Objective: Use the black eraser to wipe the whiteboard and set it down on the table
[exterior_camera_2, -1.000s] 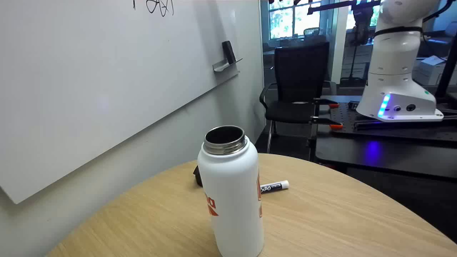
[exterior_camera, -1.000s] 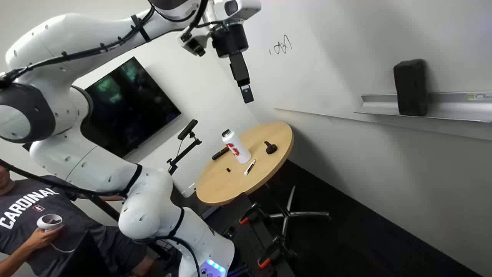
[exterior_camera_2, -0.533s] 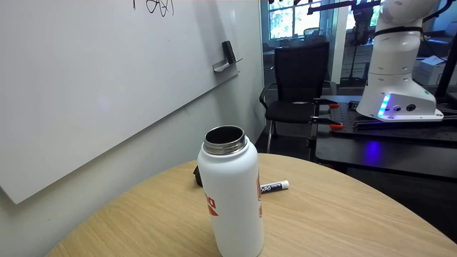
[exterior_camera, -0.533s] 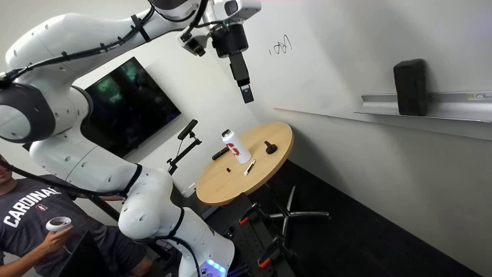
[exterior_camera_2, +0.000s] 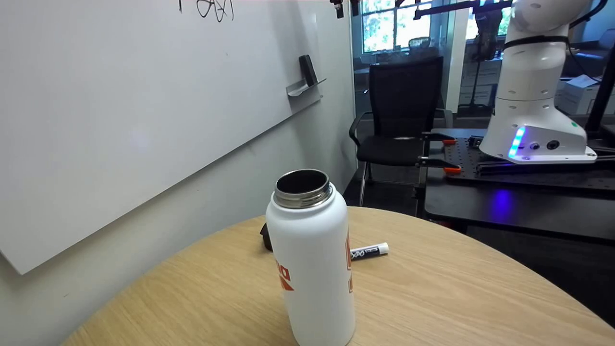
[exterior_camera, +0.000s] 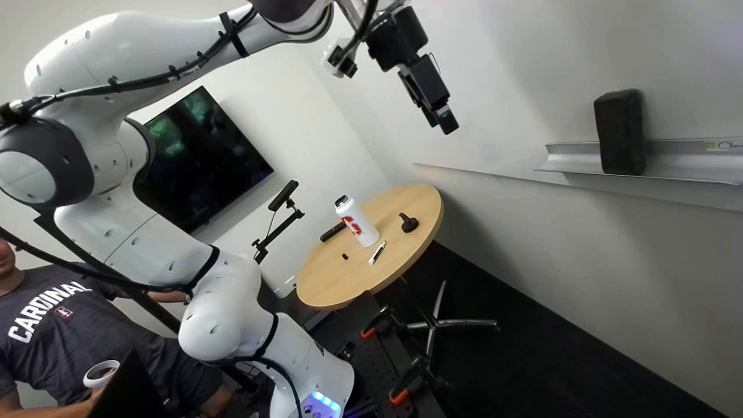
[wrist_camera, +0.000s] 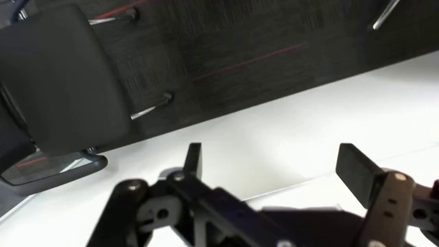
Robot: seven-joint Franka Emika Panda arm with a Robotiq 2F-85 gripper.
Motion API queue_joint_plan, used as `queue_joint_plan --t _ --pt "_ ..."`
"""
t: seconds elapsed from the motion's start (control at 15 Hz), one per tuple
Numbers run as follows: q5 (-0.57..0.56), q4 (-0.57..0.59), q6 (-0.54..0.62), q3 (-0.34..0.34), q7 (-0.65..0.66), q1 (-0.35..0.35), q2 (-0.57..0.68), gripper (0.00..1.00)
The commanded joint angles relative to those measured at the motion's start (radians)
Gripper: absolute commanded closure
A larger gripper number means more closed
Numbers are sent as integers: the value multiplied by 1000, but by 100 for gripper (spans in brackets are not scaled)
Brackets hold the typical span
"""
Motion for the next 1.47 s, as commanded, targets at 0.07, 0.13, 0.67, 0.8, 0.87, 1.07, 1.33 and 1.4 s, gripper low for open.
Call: queue_joint_plan --t 0.07,0.13,0.67,0.8,0.87,1.07,1.33,1.4 --pt "47 3 80 -14 -17 -20 49 0" --pt "56 3 100 -18 -17 -25 68 0" --pt "29 -93 337 -14 -28 -25 60 0" --pt "79 -151 513 -19 -79 -24 56 0" --pt "111 -181 599 -21 -96 -24 60 0" --pt "210 -291 857 -26 -190 -20 59 0" --pt "505 -424 1126 -38 -524 16 82 0" --pt "527 -440 1150 -36 -557 16 91 0"
